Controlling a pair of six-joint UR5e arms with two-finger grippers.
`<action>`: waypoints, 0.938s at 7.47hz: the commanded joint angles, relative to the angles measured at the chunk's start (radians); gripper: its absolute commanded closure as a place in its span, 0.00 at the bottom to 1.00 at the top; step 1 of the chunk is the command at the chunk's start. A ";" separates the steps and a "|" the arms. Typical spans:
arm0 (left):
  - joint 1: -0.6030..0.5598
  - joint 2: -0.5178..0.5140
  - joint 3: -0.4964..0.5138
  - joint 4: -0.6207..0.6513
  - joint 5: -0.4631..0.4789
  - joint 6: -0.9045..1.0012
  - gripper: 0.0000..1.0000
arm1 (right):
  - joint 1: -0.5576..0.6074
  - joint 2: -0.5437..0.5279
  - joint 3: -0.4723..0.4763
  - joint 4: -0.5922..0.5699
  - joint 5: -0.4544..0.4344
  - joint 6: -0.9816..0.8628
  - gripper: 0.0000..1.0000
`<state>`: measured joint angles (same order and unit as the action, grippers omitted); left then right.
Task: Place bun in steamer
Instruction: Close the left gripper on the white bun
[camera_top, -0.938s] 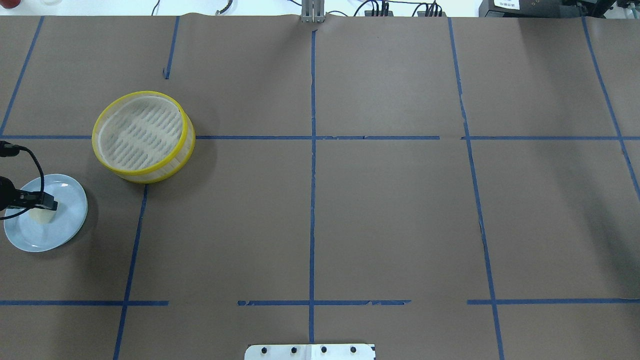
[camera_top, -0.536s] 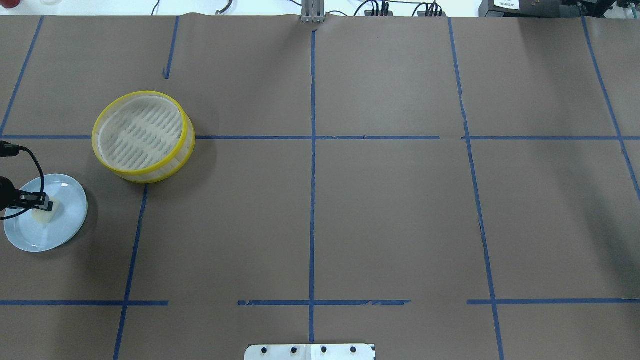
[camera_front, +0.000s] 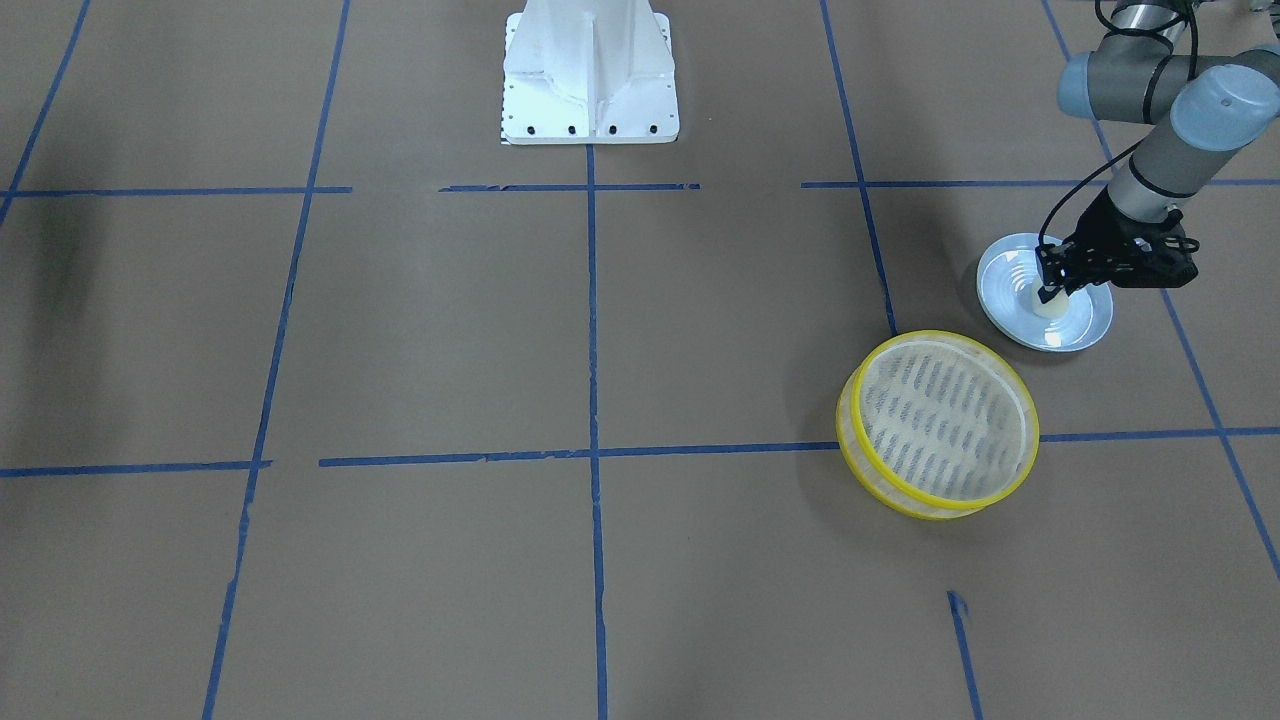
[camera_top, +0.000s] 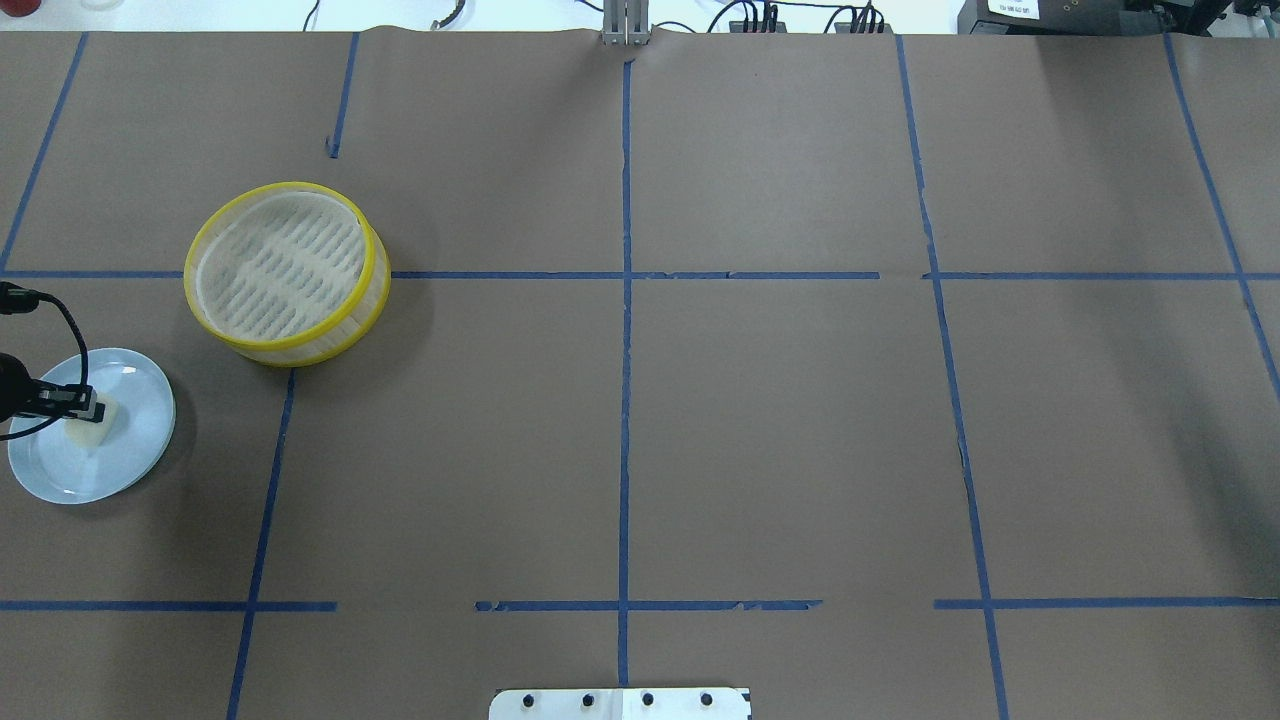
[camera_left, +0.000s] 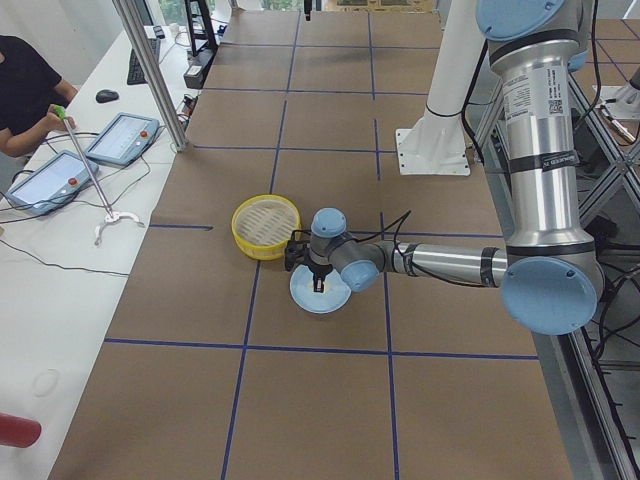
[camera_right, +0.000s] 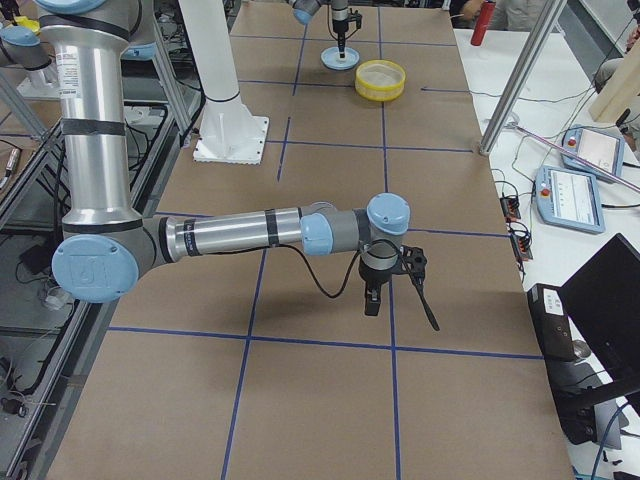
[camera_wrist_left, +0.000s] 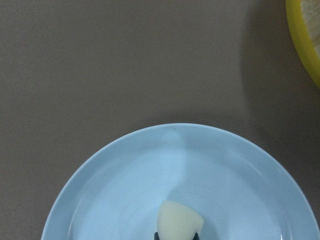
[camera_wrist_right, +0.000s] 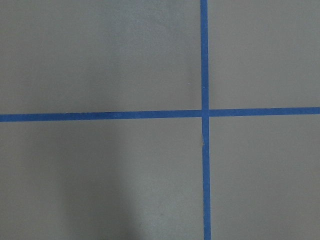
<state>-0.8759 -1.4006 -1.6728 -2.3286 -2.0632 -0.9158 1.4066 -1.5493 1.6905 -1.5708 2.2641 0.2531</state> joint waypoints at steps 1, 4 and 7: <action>-0.001 0.002 -0.010 0.002 0.000 0.002 0.74 | 0.000 0.000 0.000 0.000 0.000 0.000 0.00; -0.003 0.029 -0.060 0.008 -0.003 0.002 0.74 | 0.000 0.000 0.000 0.000 0.000 0.000 0.00; -0.011 0.037 -0.119 0.056 -0.012 0.005 0.75 | 0.000 0.000 0.000 0.000 0.000 0.000 0.00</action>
<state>-0.8847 -1.3657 -1.7636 -2.3056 -2.0727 -0.9126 1.4066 -1.5493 1.6905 -1.5708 2.2641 0.2531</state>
